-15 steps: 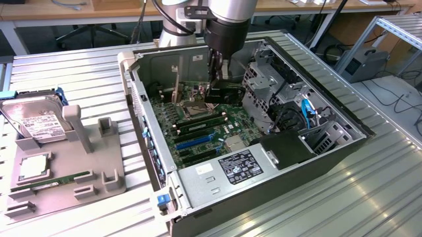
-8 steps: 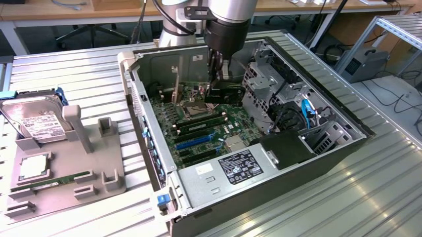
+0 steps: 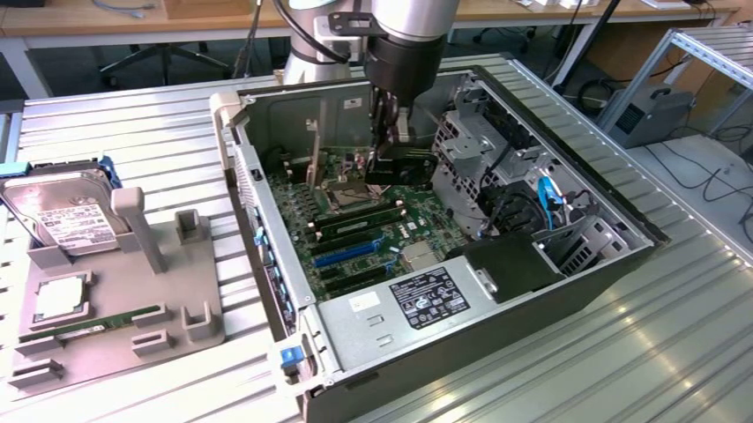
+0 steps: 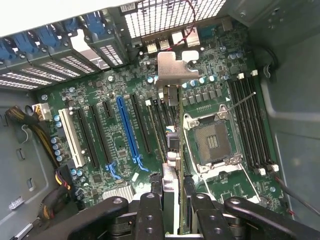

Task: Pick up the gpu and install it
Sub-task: 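Insert the gpu into the slot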

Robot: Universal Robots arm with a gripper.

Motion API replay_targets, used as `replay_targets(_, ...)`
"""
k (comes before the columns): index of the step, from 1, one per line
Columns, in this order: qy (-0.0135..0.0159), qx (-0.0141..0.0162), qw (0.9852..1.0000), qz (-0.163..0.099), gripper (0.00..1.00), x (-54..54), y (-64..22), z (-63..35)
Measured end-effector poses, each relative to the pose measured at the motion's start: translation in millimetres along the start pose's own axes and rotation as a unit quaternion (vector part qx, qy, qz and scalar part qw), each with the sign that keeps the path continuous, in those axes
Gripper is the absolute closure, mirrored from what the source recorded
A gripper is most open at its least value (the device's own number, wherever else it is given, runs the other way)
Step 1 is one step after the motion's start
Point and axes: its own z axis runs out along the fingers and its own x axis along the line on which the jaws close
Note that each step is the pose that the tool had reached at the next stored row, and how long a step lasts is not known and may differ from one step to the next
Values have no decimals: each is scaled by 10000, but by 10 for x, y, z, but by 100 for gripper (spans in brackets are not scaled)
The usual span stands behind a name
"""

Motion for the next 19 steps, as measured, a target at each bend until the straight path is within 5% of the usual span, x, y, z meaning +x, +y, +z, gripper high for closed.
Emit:
replay_targets(8, 1, -2, 10000, -97, 73, 0, 0, 6)
replay_targets(11, 4, -7, 9995, -314, 73, 0, 0, 19)
replay_targets(16, 12, -16, 9969, -784, 73, 1, 0, 41)
replay_targets(19, 18, -21, 9941, -1087, 73, 1, 0, 50)
